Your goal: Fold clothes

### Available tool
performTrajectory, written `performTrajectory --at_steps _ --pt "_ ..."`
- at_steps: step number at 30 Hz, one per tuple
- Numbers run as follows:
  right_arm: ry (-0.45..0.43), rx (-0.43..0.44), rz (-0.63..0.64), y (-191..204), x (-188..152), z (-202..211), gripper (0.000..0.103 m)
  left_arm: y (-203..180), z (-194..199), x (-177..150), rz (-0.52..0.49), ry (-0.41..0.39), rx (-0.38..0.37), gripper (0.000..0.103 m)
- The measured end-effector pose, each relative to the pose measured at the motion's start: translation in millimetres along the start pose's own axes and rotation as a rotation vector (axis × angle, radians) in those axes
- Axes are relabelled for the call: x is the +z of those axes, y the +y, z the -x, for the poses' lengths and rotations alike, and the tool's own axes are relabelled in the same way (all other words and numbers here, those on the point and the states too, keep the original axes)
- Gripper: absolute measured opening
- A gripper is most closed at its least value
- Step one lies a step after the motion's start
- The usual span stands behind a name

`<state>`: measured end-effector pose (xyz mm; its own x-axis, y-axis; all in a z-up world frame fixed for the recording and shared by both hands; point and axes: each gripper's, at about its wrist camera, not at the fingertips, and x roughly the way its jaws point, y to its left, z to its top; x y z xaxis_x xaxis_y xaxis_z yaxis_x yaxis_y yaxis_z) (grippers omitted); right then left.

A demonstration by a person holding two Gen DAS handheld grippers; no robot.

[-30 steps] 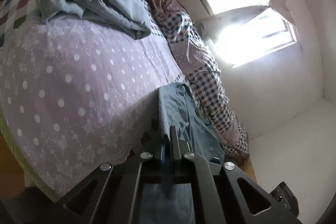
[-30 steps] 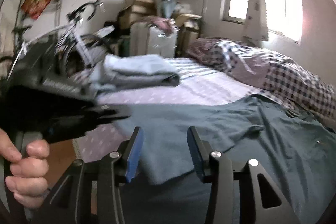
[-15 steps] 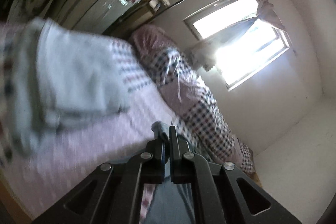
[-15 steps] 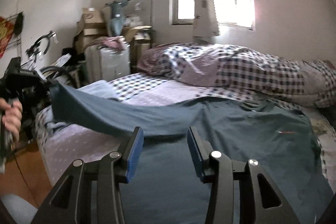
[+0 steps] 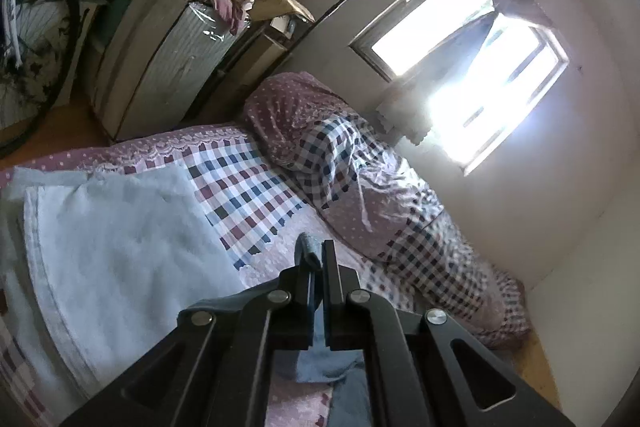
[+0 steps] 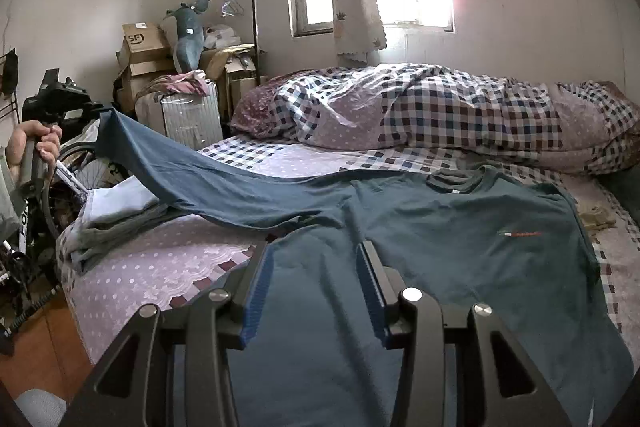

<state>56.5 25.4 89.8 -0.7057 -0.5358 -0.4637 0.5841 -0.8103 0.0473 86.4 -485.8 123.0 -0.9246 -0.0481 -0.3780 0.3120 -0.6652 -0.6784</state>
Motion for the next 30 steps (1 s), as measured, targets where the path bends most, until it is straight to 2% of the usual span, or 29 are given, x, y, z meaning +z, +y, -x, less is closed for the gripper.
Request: performTrajectory --at_steps 6,10,13,18,22,27,30 --pt "-0.011 -0.005 -0.009 -14.0 10.1 -1.8 0.046 -29.4 -4.3 -6.7 -0.07 0.029 -0.011 0.001" --pt "-0.027 -0.014 -0.027 -32.7 21.1 1.8 0.046 -68.2 -3.5 -12.7 -0.138 0.035 -0.046 0.001" --pt "-0.05 -0.017 -0.058 -50.7 26.1 10.1 0.046 -106.2 -1.6 -15.9 -0.181 0.042 -0.1 0.001" --pt "-0.059 -0.029 -0.121 -87.1 23.7 19.8 0.046 -192.9 2.7 -26.2 -0.283 0.063 -0.212 0.001" --pt "-0.063 -0.039 -0.175 -119.9 19.2 30.0 0.046 -269.6 -2.6 -51.7 -0.372 0.104 -0.314 0.001" --pt "-0.077 -0.059 -0.208 -150.5 14.4 46.4 0.046 -354.4 -22.0 -99.0 -0.472 0.179 -0.408 0.001" --pt "-0.086 -0.067 -0.24 -172.3 10.6 59.2 0.046 -388.3 -41.1 -131.4 -0.52 0.236 -0.433 0.001"
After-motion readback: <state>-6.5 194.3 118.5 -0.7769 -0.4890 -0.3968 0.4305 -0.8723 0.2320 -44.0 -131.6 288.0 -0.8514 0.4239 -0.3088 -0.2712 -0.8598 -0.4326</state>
